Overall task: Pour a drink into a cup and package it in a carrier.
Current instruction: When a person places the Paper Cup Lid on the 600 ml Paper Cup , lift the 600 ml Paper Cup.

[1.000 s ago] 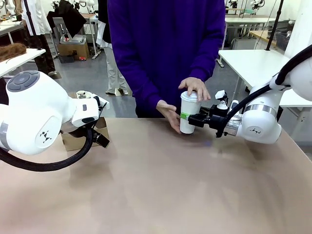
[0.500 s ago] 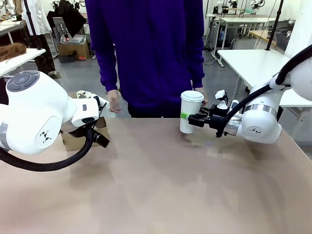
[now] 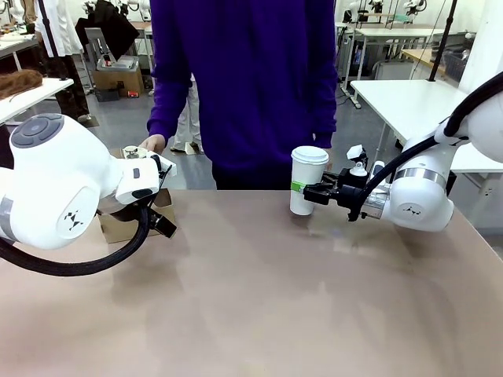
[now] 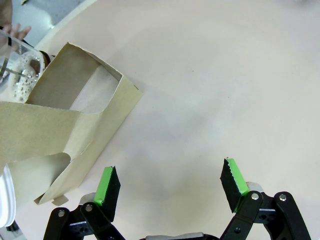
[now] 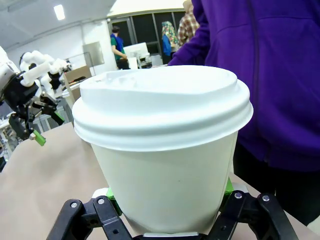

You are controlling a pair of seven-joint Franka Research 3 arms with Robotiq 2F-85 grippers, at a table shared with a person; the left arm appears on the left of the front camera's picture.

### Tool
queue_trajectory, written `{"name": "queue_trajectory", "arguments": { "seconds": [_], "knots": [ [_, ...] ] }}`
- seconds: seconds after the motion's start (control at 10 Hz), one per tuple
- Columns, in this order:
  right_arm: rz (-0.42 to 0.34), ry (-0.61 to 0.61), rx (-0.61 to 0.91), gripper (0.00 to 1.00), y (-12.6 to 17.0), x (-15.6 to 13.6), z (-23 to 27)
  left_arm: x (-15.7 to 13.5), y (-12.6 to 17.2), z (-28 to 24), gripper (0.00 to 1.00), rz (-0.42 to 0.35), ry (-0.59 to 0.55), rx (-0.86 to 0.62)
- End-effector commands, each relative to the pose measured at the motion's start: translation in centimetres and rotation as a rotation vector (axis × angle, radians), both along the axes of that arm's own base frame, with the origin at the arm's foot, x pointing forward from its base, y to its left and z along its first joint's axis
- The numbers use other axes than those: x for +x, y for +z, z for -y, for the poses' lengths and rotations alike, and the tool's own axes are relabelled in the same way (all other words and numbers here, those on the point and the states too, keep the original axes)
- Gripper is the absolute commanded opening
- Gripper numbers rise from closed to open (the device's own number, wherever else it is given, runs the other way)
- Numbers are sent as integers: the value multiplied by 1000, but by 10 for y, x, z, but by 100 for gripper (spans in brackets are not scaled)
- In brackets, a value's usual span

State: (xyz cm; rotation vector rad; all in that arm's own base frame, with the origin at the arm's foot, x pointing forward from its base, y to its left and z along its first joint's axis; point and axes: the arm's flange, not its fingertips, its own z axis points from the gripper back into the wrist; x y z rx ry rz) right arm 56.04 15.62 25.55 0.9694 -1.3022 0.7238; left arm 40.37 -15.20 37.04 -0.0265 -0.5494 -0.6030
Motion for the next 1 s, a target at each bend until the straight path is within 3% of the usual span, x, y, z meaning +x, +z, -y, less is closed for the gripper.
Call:
{"name": "queue_trajectory", "arguments": {
  "seconds": [0.0,0.5,0.9],
  "knots": [
    [0,0,0,80,0,0,0,0,0,-1,100,0,1,-3],
    [-13,45,-20,80,140,-24,1,0,0,-1,100,0,1,-3],
    [5,180,-64,80,240,-84,1,0,0,-1,100,0,1,-3]
  ]
}}
